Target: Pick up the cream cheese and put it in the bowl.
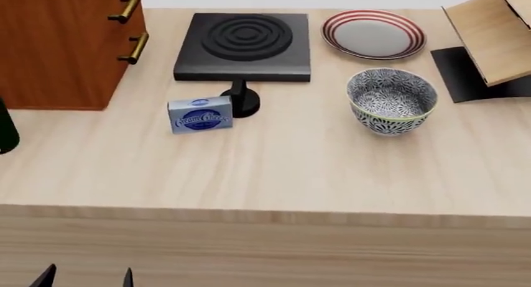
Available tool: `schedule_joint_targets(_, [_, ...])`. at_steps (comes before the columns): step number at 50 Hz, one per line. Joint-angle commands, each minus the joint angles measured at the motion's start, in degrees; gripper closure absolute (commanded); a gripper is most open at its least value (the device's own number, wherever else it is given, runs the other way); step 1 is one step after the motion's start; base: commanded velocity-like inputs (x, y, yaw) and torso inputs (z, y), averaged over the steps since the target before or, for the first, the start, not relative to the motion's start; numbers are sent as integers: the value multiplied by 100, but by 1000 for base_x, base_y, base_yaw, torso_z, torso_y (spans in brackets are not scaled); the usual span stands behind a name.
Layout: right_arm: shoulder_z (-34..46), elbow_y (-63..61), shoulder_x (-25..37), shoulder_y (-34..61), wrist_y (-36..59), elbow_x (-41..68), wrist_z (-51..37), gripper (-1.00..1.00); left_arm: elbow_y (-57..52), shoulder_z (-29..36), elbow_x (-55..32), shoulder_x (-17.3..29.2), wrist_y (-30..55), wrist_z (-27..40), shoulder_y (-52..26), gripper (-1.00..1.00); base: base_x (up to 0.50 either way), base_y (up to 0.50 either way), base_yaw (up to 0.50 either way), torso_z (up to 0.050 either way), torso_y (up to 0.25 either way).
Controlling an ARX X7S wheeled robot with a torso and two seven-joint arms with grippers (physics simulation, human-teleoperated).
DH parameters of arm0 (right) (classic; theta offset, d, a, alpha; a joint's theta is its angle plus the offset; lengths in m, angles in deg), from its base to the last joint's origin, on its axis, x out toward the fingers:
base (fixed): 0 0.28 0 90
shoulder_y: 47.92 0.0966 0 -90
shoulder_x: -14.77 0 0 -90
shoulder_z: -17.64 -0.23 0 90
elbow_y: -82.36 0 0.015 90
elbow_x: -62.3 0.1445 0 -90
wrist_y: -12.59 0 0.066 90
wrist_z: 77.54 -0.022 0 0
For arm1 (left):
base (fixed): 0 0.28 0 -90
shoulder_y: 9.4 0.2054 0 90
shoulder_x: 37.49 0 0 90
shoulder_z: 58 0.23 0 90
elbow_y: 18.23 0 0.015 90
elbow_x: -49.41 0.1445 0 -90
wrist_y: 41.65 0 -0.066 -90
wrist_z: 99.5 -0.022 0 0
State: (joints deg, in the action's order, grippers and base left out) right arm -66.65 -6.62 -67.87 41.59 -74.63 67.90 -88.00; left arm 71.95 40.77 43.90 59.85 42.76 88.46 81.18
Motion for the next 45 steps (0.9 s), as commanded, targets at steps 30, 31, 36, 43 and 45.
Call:
schedule_joint_targets(30, [164, 20, 142, 34, 14, 218, -106, -100, -23, 180, -130, 152, -50, 190, -7, -100, 195, 99, 0, 0, 0])
schedule_joint_targets(31, [162, 23, 145, 33, 15, 250, -90, -100, -6, 186, -130, 152, -68, 192, -8, -100, 211, 39, 0, 0, 0])
schedule_joint_targets(36, [172, 55, 158, 42, -20, 270, -104, -100, -14, 205, -146, 169, -66, 210, -10, -100, 211, 34, 0, 0, 0])
schedule_joint_targets(43, [209, 67, 176, 53, -12, 278, -129, -100, -25, 229, -165, 191, -66, 240, -12, -100, 213, 15, 0, 0, 0])
schedule_joint_targets(45, [214, 54, 185, 50, -11, 291, -131, -100, 5, 239, -167, 194, -93, 242, -19, -100, 215, 0, 0, 0, 0])
